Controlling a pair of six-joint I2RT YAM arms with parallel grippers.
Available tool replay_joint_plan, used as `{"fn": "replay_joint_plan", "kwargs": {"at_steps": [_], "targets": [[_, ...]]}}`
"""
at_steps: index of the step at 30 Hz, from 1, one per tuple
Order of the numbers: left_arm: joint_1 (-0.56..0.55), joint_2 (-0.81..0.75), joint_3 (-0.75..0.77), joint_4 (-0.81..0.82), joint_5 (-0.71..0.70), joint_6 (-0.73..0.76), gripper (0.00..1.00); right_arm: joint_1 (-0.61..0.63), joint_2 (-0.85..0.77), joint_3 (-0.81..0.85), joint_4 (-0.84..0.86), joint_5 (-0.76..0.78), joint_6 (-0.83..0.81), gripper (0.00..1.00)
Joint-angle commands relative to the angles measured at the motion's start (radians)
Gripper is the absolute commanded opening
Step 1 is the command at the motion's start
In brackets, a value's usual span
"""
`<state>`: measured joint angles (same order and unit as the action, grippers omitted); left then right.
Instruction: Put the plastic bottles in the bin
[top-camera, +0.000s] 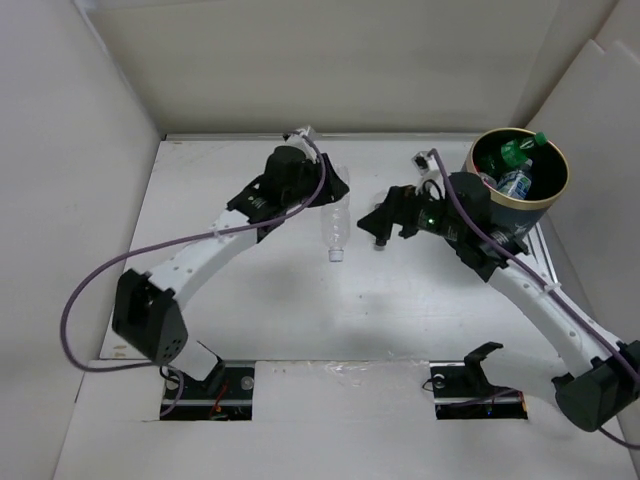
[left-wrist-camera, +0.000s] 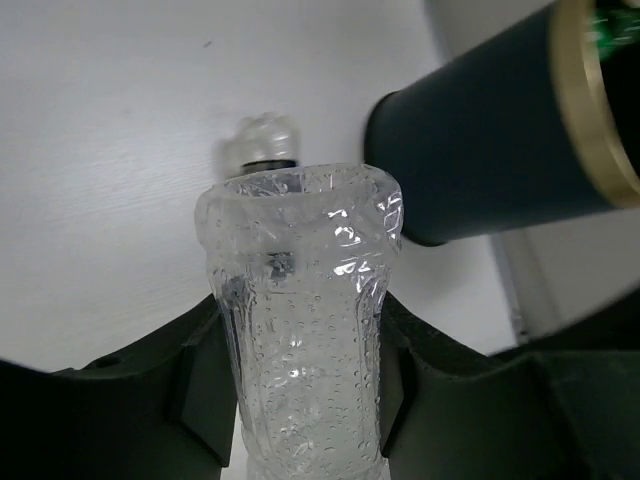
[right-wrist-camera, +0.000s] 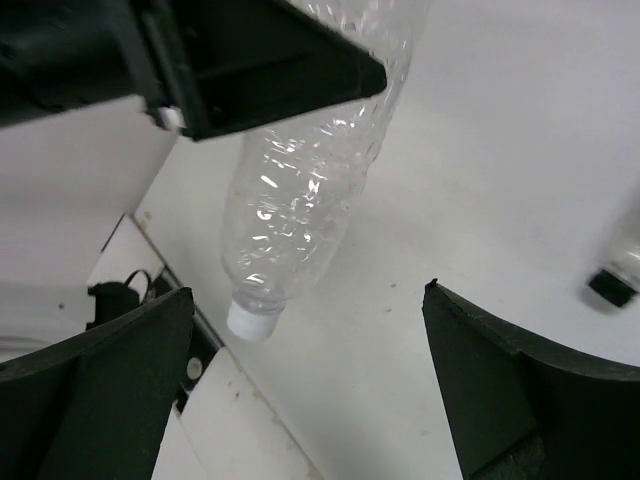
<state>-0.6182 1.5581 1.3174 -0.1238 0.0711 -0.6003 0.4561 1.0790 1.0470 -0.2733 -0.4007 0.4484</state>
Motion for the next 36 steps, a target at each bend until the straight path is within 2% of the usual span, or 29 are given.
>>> {"fn": "replay_joint_plan", "kwargs": {"at_steps": [1,6,12,13,14,15,16,17,18,19,21,22,26,28,30,31,33,34,36], "targets": [[-0.002,-0.108,-0.056,0.160,0.183,0.022,0.00,0.078,0.025,0.002,0.218,-0.082,0.019,1.00],[-0.002,-0.196,-0.104,0.248,0.282,0.031,0.00,0.220,0.128,0.036,0.305,-0.058,0.064,1.00],[-0.002,-0.279,-0.132,0.312,0.352,-0.015,0.00,0.271,0.243,0.062,0.381,0.068,0.125,1.00],[-0.002,-0.279,-0.141,0.323,0.352,-0.015,0.00,0.280,0.254,0.062,0.407,0.068,0.136,0.95],[-0.002,-0.294,-0.141,0.323,0.352,-0.024,0.00,0.280,0.263,0.062,0.422,0.068,0.136,0.88],[-0.002,-0.309,-0.141,0.323,0.337,-0.024,0.08,0.280,0.274,0.062,0.434,0.068,0.151,0.76],[-0.002,-0.309,-0.141,0.311,0.296,-0.024,0.22,0.280,0.274,0.062,0.444,0.068,0.151,0.61],[-0.002,-0.323,-0.141,0.299,0.270,-0.024,0.42,0.280,0.274,0.062,0.456,0.068,0.151,0.16],[-0.002,-0.335,-0.141,0.282,0.247,-0.015,0.66,0.280,0.262,0.062,0.456,0.086,0.165,0.00],[-0.002,-0.336,-0.126,0.268,0.192,-0.015,0.99,0.280,0.253,0.062,0.456,0.115,0.165,0.00],[-0.002,-0.345,-0.101,0.230,0.132,-0.015,1.00,0.280,0.230,0.051,0.428,0.201,0.153,0.00],[-0.002,-0.345,-0.075,0.183,0.058,-0.015,1.00,0.267,0.204,0.064,0.401,0.236,0.144,0.00],[-0.002,-0.345,-0.032,0.076,-0.091,-0.015,1.00,0.165,0.151,0.166,0.214,0.387,0.069,0.00],[-0.002,-0.336,-0.032,0.043,-0.122,-0.015,1.00,0.067,0.142,0.259,0.093,0.491,0.042,0.00],[-0.002,-0.322,-0.023,0.032,-0.108,-0.006,1.00,-0.011,0.160,0.335,0.010,0.605,0.029,0.00],[-0.002,-0.322,-0.038,0.032,-0.097,0.003,1.00,-0.090,0.173,0.410,-0.063,0.649,0.020,0.00],[-0.002,-0.313,-0.084,0.088,-0.050,0.013,1.00,-0.152,0.222,0.467,-0.102,0.759,0.009,0.00],[-0.002,-0.313,-0.101,0.113,-0.034,0.013,1.00,-0.204,0.240,0.491,-0.130,0.875,-0.002,0.00],[-0.002,-0.299,-0.132,0.173,0.028,0.027,1.00,-0.270,0.304,0.567,-0.167,0.942,-0.002,0.00]]}}
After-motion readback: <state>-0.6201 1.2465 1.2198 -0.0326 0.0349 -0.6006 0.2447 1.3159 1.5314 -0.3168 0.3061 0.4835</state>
